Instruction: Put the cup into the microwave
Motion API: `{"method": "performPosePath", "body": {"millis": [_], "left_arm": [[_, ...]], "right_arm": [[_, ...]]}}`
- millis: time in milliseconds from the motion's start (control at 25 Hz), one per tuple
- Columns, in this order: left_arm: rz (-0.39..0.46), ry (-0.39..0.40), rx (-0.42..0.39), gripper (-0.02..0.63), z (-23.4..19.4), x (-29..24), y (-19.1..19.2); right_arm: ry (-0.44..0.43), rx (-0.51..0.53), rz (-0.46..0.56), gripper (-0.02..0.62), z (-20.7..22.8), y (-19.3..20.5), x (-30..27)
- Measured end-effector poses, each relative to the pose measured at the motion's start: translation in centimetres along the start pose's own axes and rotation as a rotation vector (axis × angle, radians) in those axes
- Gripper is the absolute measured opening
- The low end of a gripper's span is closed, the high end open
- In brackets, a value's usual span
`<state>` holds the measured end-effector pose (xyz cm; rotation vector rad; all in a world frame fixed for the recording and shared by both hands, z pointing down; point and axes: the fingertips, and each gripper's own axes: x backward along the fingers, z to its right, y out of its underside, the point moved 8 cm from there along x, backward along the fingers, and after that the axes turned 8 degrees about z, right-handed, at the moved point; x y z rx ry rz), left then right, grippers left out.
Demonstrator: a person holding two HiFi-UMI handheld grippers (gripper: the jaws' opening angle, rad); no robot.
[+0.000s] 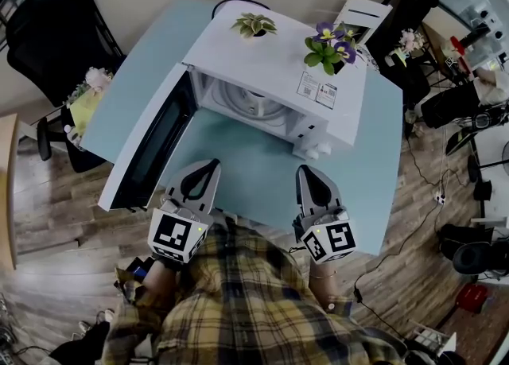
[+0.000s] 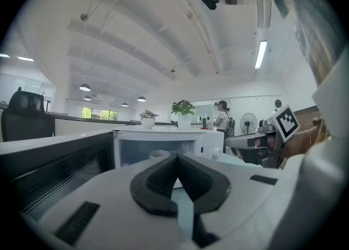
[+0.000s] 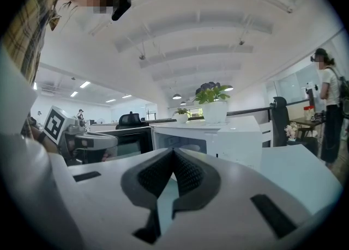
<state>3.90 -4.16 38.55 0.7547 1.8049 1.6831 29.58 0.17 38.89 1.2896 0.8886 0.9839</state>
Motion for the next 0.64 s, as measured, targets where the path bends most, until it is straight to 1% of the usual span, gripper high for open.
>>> {"method": "performPosePath", "body": {"millis": [240,400,640], "left_arm": [[0.024,-0.006,0.001,-0.011,0.2,0.0,-0.3],[0.042,0.003,0.043,-0.011,0.0,0.0,-0.4],[0.056,0.018,0.018,-0.011,-0.8,0.0,-0.6]], "right_arm": [[0.005,-0.001,-0.002,0.0,0.1,0.0,0.4],[0.011,0.001,-0.003,0.0,0.2,-0.1,0.7],[0.026,0.01,-0.001,0.0,0.3,0.0,1.2]]}}
